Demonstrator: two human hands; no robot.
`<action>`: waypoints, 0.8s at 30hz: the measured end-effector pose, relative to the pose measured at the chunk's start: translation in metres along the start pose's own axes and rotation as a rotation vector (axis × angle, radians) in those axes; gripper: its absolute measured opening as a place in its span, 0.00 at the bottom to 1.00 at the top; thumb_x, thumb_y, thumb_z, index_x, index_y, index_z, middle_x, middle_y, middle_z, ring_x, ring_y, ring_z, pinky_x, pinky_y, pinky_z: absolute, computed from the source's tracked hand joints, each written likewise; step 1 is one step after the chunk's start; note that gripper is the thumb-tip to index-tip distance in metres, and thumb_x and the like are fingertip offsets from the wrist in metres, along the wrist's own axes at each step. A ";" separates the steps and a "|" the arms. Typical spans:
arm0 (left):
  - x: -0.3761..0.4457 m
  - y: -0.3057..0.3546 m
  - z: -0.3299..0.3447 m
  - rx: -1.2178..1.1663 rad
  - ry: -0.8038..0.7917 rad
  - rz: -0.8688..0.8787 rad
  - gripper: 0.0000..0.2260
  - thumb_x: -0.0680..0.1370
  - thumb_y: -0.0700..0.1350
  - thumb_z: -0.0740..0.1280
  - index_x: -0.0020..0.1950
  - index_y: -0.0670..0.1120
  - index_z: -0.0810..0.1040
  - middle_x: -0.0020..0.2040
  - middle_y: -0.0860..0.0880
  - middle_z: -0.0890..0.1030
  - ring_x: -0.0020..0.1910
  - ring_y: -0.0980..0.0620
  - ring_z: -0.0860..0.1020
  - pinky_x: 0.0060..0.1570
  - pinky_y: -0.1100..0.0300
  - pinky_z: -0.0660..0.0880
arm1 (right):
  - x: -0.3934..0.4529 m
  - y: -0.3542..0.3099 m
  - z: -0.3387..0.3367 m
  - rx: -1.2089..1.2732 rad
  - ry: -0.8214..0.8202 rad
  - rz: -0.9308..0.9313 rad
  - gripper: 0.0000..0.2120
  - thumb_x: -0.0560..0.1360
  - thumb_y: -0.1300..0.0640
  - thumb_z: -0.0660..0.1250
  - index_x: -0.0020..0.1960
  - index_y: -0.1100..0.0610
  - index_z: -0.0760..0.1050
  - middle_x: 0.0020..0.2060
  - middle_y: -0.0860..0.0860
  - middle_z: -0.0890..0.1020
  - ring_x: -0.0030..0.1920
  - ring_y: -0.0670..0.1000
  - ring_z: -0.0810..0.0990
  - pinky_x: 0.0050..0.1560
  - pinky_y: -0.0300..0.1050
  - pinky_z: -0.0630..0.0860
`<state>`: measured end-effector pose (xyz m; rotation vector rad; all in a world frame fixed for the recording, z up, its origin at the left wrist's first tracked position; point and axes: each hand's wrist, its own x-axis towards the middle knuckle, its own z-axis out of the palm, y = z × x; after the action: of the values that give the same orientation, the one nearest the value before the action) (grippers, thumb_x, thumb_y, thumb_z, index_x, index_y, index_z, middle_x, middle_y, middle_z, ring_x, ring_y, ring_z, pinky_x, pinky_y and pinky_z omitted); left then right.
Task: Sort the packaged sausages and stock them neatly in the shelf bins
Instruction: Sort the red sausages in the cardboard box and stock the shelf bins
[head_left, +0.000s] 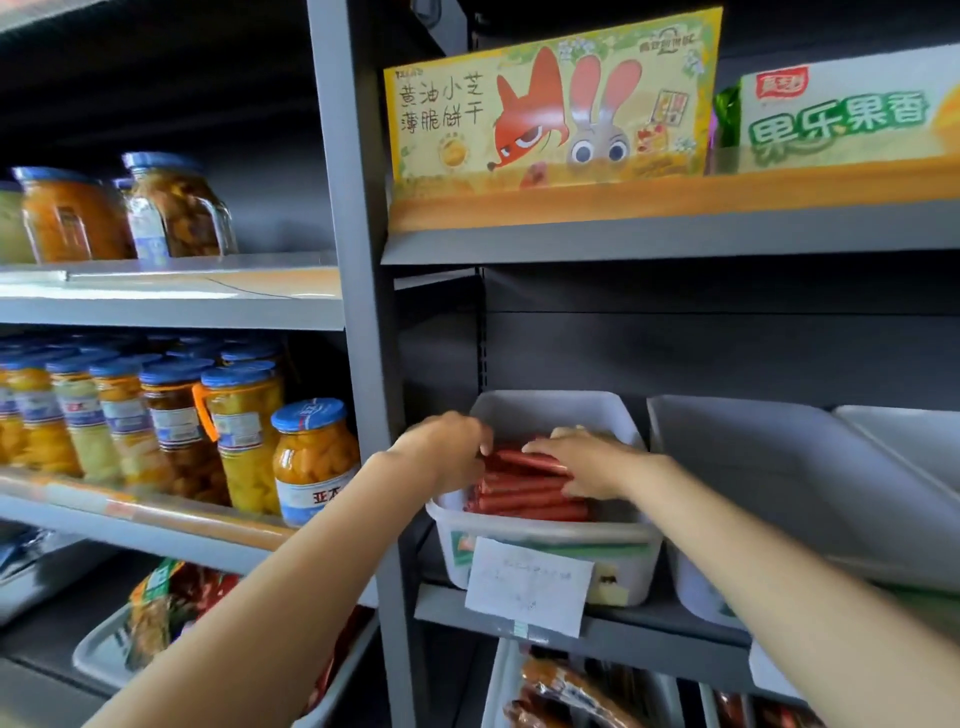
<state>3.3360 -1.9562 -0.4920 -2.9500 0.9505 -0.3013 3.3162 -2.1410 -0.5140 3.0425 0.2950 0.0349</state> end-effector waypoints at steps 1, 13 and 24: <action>-0.001 0.001 0.000 -0.002 0.023 -0.007 0.14 0.78 0.45 0.61 0.63 0.51 0.75 0.61 0.46 0.77 0.58 0.45 0.76 0.54 0.55 0.72 | -0.005 0.003 -0.001 0.013 0.056 -0.009 0.28 0.76 0.63 0.61 0.73 0.46 0.61 0.65 0.52 0.70 0.65 0.57 0.69 0.61 0.49 0.69; -0.102 0.133 0.109 -0.471 0.661 0.407 0.10 0.73 0.36 0.58 0.48 0.37 0.78 0.46 0.41 0.77 0.43 0.48 0.73 0.42 0.59 0.70 | -0.211 0.035 0.060 0.245 0.663 -0.070 0.17 0.73 0.72 0.58 0.58 0.63 0.77 0.59 0.59 0.77 0.59 0.54 0.74 0.62 0.33 0.64; -0.143 0.229 0.273 -0.427 0.325 0.450 0.13 0.69 0.37 0.58 0.49 0.37 0.77 0.50 0.40 0.77 0.45 0.44 0.70 0.43 0.51 0.69 | -0.255 0.040 0.155 -0.064 0.898 -0.009 0.21 0.72 0.71 0.59 0.63 0.63 0.75 0.67 0.63 0.70 0.66 0.57 0.61 0.68 0.55 0.63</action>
<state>3.1433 -2.0682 -0.8047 -2.9583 1.8927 -0.6386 3.0781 -2.2416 -0.6691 2.7453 0.3367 1.3729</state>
